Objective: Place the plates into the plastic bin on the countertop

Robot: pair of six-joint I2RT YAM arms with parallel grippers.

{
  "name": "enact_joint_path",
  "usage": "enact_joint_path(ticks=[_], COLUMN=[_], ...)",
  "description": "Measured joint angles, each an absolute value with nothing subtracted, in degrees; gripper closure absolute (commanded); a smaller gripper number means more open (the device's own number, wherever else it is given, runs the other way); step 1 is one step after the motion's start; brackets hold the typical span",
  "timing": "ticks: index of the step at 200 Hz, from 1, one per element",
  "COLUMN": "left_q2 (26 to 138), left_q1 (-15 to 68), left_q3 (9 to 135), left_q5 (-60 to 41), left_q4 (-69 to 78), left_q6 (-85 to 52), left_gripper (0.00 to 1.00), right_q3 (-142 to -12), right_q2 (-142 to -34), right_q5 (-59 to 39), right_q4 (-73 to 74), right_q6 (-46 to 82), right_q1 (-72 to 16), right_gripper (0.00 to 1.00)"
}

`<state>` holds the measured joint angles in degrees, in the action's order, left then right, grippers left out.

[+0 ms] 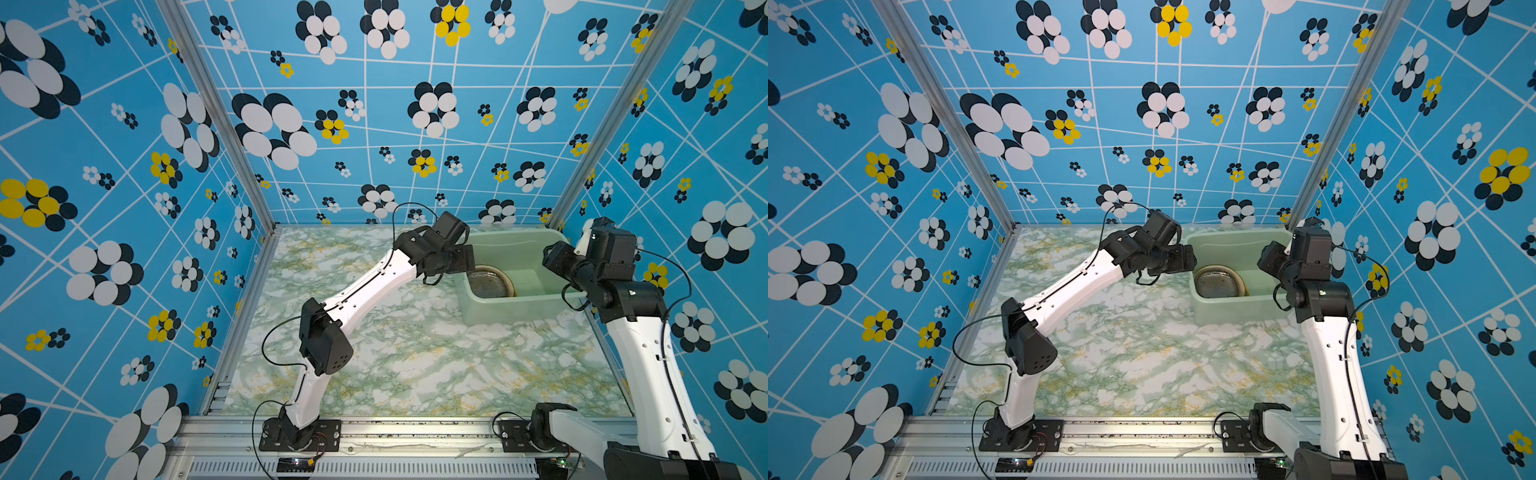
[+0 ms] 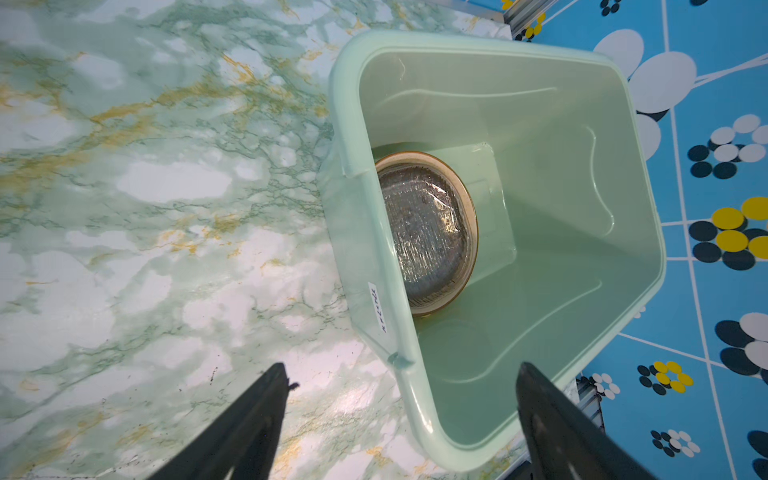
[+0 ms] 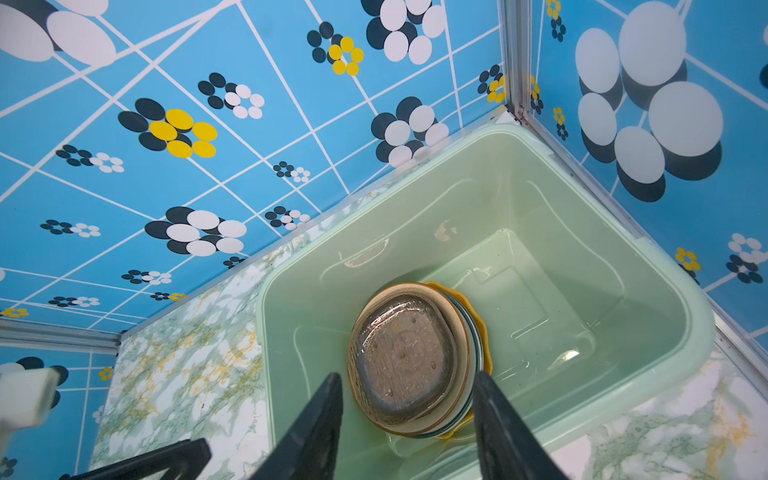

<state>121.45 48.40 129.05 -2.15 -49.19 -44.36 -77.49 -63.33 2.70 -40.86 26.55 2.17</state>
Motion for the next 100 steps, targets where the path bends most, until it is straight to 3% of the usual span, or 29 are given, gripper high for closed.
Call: enact_joint_path(ticks=[52, 78, 100], left_q2=[132.3, 134.0, 135.1], left_q1=[50.4, 50.6, 50.6], left_q3=[143.6, 144.6, 144.6], left_q5=[1.5, 4.6, 6.5], left_q4=[-57.3, -58.4, -58.8], left_q6=[-43.7, -42.9, -42.0], left_gripper=[0.31, 0.51, 0.62], right_q3=[-77.5, -77.5, -77.5], right_q2=[-63.4, -63.4, -63.4], right_q5=[2.2, 2.2, 2.0], right_q4=[-40.9, -40.7, -39.9], right_q6=[28.1, 28.1, 28.1], right_q1=[2.2, 2.2, 2.2], right_gripper=[0.48, 0.48, 0.48])
